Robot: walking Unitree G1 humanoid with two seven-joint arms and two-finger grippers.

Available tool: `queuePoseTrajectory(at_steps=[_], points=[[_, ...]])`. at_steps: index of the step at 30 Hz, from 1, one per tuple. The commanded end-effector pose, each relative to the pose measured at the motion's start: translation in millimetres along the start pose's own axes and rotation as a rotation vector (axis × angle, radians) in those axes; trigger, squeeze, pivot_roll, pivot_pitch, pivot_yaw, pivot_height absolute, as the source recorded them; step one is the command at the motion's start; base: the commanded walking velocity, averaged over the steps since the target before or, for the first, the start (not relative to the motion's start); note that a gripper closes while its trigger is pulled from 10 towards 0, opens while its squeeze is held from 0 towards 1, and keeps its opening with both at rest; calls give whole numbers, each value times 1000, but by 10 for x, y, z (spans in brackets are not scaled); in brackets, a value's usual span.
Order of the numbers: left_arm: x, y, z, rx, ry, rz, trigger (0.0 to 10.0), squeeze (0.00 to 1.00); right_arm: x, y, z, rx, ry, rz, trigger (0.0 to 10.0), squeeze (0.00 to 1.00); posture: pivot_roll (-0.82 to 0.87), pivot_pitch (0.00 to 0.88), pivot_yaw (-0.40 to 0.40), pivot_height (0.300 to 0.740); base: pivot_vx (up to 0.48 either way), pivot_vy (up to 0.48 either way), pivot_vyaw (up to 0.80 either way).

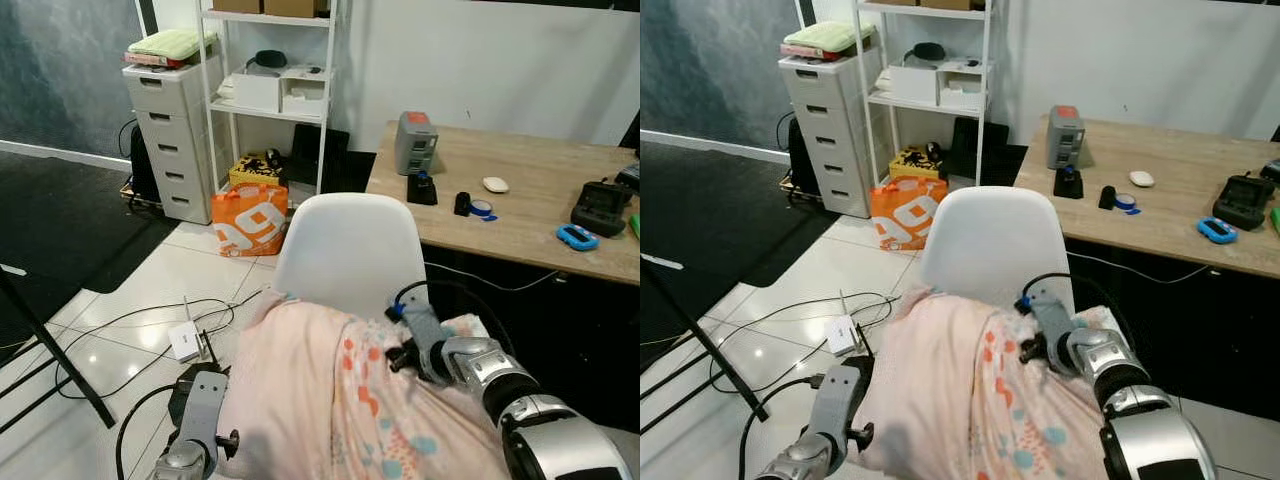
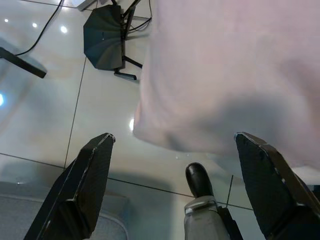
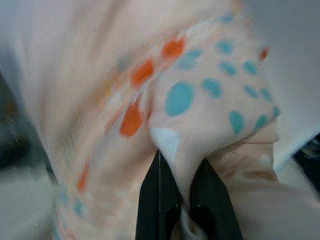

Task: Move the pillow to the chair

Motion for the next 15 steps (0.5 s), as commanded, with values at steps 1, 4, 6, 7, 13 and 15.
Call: queuePoseTrajectory(at_steps=[1,4,6,7,13,15], points=[[-63,9,-65,10,2,-20,10000,0,-270,8,-3,15,56,-152,10000,0,-137,54,-13,740,0,0,0],[-74,11,-55,10,2,-21,10000,0,-466,127,174,-77,78,-253,10000,0,-139,54,-13,740,0,0,0],[-77,11,-45,9,3,-22,10000,0,-479,161,240,-129,55,-245,10000,0,-140,54,-11,740,0,0,0],[-69,10,-23,6,2,-21,10000,0,-446,182,295,-180,31,-210,10000,0,-140,54,-11,740,0,0,0],[-235,48,-127,10,0,-37,10000,0,-345,238,416,-290,-44,-138,10000,0,-138,50,-6,725,0,0,0],[-285,60,-149,10,0,-47,10000,0,-339,251,432,-299,-41,-146,10000,0,-138,50,-6,715,0,0,0]])
Point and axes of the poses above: a point about 5 cm out from each wrist's last joint towards the gripper, its own y axis pointing back from the gripper into the wrist, its own x axis along the axis of the wrist's last joint, z = x × y, the point moved 2 cm from there along -y, pointing out of the wrist towards the gripper, and after that the axes turned 4 degrees about -y, right-handed, at the moved point
